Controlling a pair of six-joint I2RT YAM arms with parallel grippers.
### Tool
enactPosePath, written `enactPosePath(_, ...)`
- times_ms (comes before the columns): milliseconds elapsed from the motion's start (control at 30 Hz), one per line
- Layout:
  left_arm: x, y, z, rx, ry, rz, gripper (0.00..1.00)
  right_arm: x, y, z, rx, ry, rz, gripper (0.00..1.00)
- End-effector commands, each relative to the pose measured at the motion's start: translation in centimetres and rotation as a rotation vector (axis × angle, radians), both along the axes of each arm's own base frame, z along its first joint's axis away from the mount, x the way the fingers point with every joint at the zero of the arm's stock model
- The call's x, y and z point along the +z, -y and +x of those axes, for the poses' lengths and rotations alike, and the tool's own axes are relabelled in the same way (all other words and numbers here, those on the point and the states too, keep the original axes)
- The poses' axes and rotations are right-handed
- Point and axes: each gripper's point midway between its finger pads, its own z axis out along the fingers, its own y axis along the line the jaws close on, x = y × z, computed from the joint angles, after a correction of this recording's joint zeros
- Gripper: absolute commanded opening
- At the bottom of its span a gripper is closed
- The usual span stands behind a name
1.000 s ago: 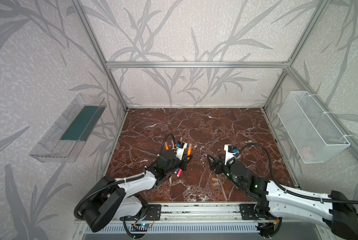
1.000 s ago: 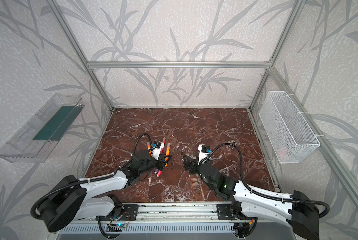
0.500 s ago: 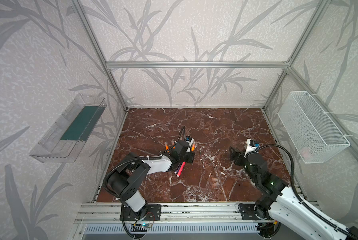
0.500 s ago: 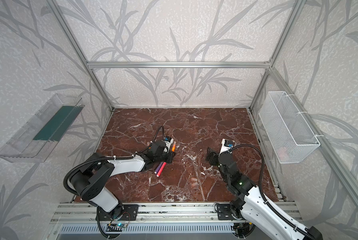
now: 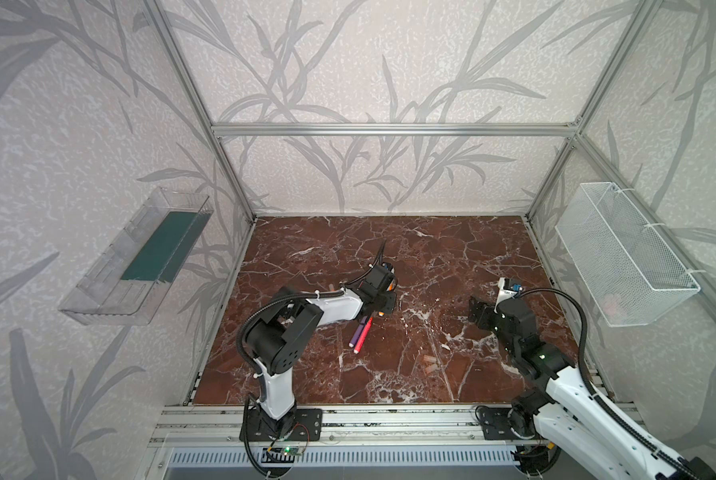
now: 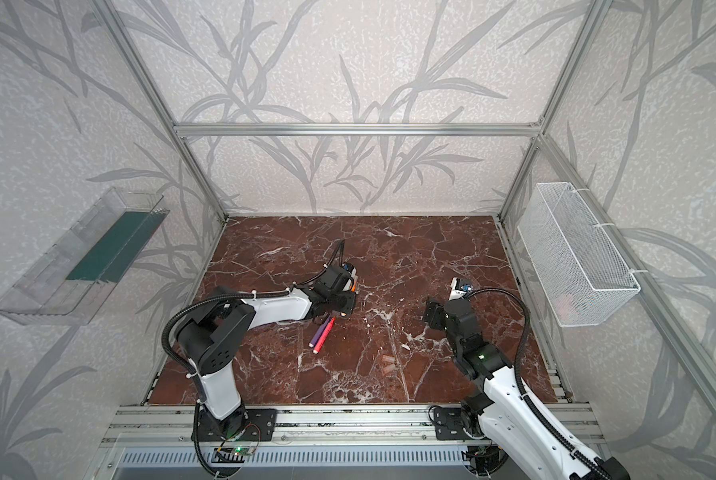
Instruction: Insert the pens into the pen caps
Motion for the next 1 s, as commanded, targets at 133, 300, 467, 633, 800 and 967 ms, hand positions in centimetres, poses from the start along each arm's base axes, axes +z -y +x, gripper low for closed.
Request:
enactPosePath(133, -1.7, -0.7, -0.1, -0.002, -0.054, 0.079, 0.11, -1.8, 0.9, 0.5, -0.030, -0.028, -0.014, 0.85)
enactPosePath(300, -1.5, -0.6, -0.3, -0.009, -0.068, 0.079, 0.24, -2.0, 0.9, 0.3, -0.027, -0.025, -0.008, 0.85)
enactPosePath(467, 0.5, -0.1, 0.2, -0.024, -0.030, 0.052, 0.37, -2.0, 0.9, 0.1, -0.022, -0.026, -0.005, 0.85)
enactPosePath(633, 4.7, -0.5, -0.3, -0.027, 0.027, 0.013, 0.45, -1.9, 0.8, -0.3, -0.012, -0.020, 0.006, 0.85)
enactPosePath(800, 8.8, -2.2, -3.2, -0.047, 0.161, -0.101, 0.50, -1.7, 0.8, -0.6, -0.004, 0.003, 0.017, 0.85)
enactPosePath(967, 9.2, -5.5, -7.3, -0.018, 0.208, -0.153, 0.52, -1.7, 0.9, -0.7, -0.006, 0.009, 0.021, 0.86)
